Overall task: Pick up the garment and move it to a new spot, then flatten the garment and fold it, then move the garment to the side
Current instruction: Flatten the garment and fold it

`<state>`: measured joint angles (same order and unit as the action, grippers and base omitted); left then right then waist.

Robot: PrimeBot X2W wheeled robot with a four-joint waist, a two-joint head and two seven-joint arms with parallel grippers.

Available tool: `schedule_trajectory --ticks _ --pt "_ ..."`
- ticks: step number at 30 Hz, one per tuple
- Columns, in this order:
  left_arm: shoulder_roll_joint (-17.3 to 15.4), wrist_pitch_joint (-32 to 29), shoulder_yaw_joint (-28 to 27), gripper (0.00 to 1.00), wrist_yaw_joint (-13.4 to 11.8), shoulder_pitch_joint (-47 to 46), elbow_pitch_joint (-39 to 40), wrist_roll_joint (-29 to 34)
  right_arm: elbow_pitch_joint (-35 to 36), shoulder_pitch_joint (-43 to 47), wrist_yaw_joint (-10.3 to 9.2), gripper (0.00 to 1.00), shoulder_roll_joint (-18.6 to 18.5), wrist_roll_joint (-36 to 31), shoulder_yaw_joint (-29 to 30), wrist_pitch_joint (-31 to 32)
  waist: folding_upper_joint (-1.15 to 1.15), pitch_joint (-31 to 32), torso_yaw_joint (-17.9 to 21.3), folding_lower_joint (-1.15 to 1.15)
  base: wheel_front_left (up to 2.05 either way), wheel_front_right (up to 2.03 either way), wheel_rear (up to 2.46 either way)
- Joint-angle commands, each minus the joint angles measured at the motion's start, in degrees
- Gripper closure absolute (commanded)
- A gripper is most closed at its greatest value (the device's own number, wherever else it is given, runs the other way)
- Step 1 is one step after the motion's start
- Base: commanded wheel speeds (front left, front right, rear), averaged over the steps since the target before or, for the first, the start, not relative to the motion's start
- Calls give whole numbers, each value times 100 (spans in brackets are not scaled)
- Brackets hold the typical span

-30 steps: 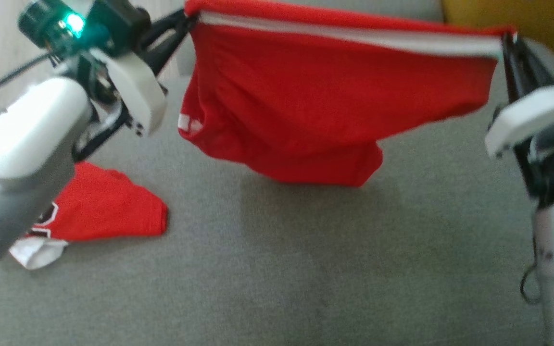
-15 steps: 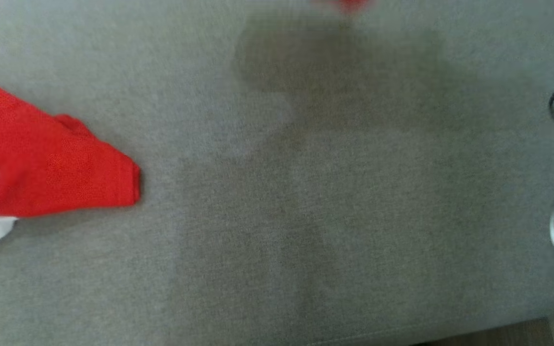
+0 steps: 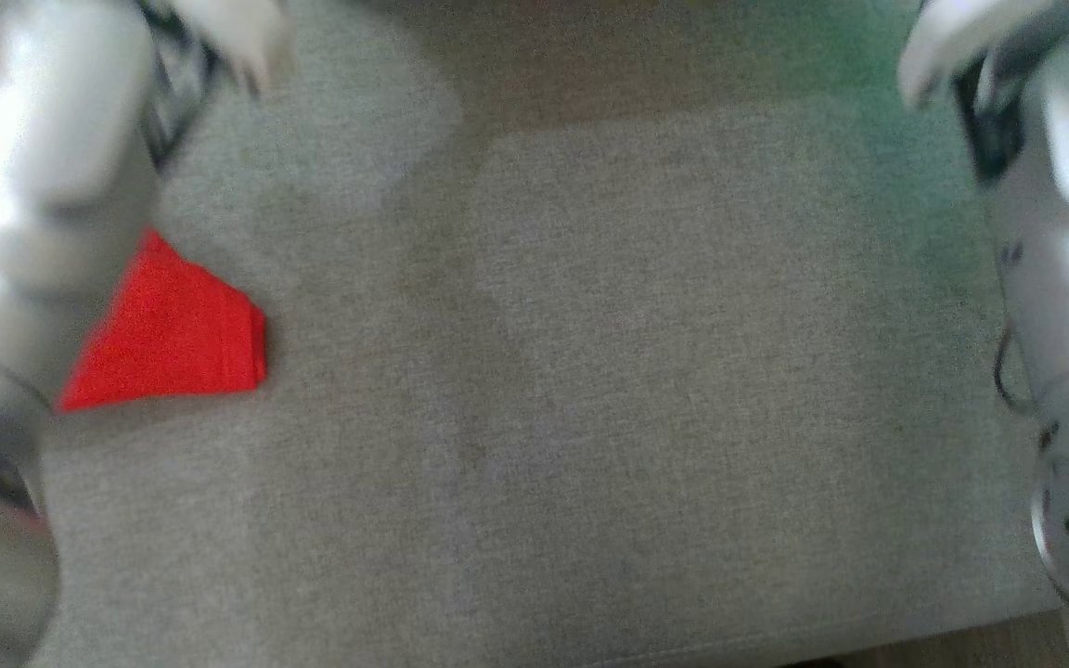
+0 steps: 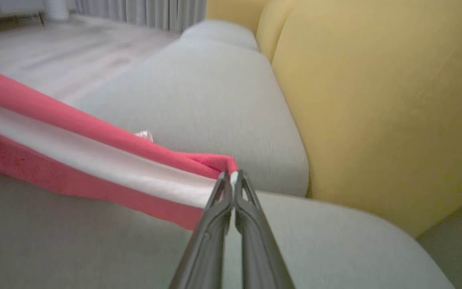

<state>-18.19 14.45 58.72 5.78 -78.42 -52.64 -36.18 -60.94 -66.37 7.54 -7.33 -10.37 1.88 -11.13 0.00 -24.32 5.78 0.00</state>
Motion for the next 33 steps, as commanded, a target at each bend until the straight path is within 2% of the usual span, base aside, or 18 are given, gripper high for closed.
schedule_trajectory --ticks 1,4,10,14,20,26,29,33 --pt "-191 50 3 100 66 164 67 24 -126 97 -5 100 -152 -16 -260 23 0 158 -49 0 0 0 0" --pt "-331 52 392 100 131 781 174 172 -620 398 -5 100 -322 -31 -755 78 0 387 -79 0 0 0 0" --pt "-554 53 659 100 154 1660 699 204 -1165 868 -5 100 -499 446 -1597 239 0 912 -133 0 0 0 0" --pt "-627 54 735 100 63 1961 939 267 -1228 1091 -5 100 -593 791 -2017 364 0 1145 -117 0 0 0 0" --pt "-739 54 726 100 -249 2569 1471 181 -1218 1564 -5 100 -764 1577 -2916 674 0 1648 -4 0 0 0 0" --pt "-913 8 777 100 -617 3346 2146 14 -597 2279 -5 100 -1244 2655 -3843 1136 0 2226 82 0 0 0 0" --pt "-1029 -95 838 100 -813 3697 2615 -47 83 2626 -5 100 -1726 3329 -4226 1472 0 2428 103 0 0 0 0" --pt "-1205 -297 911 100 -1115 4078 3361 -105 1179 3059 -5 100 -2544 4118 -4526 1891 0 2548 90 0 0 0 0"
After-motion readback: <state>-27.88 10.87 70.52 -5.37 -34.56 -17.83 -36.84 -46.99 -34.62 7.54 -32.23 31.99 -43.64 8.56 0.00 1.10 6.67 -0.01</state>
